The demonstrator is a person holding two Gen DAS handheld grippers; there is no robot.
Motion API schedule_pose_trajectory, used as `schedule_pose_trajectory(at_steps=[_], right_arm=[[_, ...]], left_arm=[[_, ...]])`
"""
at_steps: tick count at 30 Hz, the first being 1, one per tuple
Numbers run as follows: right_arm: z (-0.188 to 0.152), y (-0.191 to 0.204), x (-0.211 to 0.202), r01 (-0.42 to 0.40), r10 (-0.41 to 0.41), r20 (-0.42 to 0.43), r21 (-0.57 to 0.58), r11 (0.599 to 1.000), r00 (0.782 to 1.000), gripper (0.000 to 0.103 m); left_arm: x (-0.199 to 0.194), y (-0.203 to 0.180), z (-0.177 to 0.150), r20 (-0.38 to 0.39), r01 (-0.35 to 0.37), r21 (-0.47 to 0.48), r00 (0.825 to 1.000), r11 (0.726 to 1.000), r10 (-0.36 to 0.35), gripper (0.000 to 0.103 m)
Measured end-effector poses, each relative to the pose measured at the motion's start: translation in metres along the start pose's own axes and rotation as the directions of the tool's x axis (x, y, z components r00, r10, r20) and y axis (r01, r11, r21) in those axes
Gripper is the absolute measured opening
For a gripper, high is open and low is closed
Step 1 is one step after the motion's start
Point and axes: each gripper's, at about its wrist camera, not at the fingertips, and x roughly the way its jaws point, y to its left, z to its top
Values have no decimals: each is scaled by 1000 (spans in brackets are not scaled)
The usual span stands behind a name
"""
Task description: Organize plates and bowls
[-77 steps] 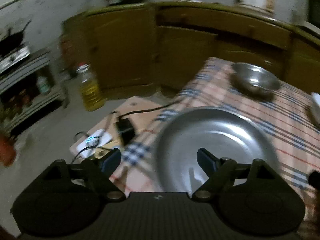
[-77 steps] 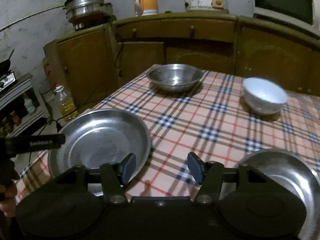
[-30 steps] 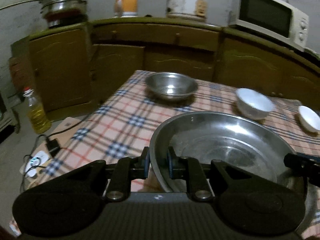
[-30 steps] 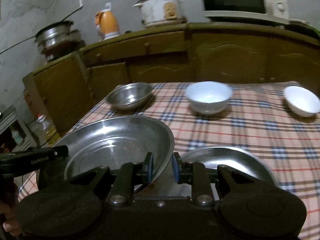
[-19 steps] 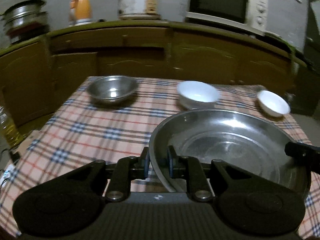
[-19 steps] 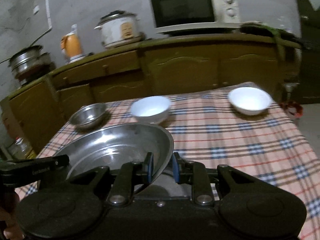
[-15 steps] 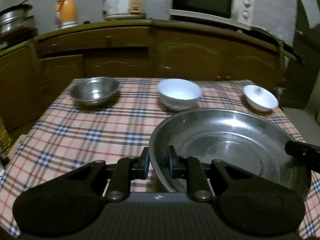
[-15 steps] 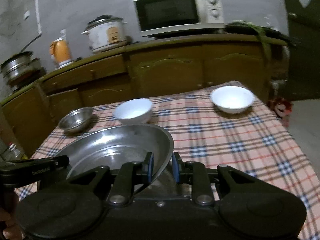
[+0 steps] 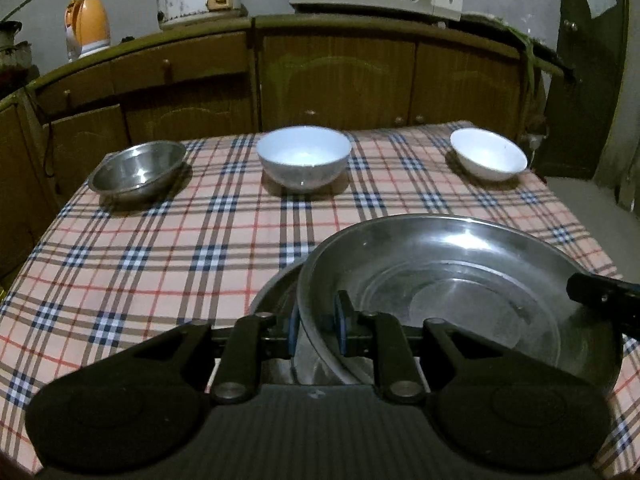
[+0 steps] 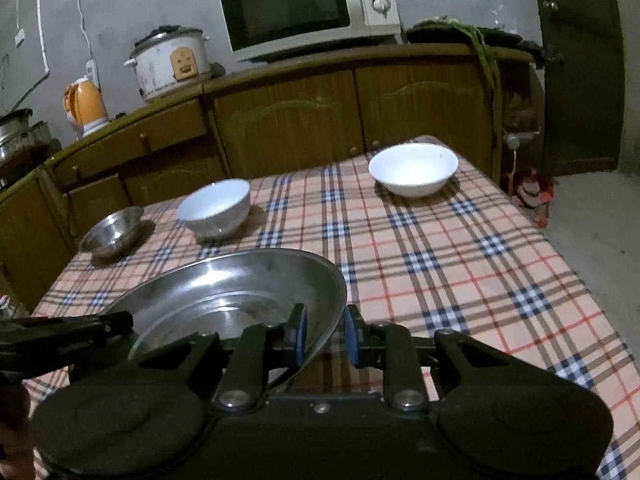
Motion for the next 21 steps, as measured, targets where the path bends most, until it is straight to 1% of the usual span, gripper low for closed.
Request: schedule_pose_trajectory(at_steps=[14,21], right_arm=[[-23,21,30,-22,17,-73,-59,998,997,27],[-33,30,41,-20,10,-102,-100,995,995,27]], left_arm=[[11,15,-17,-42,-66,14,997,998,66,20],[17,22,-25,-58,-86,18,995,996,87,21]])
